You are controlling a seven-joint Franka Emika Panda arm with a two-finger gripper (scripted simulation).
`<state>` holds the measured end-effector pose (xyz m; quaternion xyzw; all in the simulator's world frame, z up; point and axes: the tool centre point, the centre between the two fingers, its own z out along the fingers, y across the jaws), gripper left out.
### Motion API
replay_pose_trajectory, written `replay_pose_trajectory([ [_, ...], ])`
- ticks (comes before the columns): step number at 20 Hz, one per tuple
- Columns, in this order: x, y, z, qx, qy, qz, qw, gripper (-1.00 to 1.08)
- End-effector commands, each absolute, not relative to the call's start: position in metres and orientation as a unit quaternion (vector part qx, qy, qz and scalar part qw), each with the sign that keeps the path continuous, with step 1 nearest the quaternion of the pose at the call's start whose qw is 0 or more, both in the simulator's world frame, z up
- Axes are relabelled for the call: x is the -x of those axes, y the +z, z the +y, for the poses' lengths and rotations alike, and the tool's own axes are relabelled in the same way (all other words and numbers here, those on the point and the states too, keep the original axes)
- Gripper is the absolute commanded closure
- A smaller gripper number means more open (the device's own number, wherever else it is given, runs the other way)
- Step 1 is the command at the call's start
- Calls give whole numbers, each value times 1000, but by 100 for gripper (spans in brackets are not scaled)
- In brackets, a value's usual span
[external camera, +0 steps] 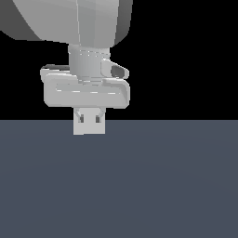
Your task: Plug the charger into the wall socket.
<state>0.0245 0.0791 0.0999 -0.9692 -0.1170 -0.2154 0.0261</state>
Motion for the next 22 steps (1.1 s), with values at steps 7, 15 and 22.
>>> replay_pose_trajectory([
  [7, -33, 100, 81, 969, -216, -117, 26, 108],
  [15, -60, 100, 88, 969, -216, -117, 26, 108],
  [22, -73, 100, 91, 969, -216, -117, 26, 108],
])
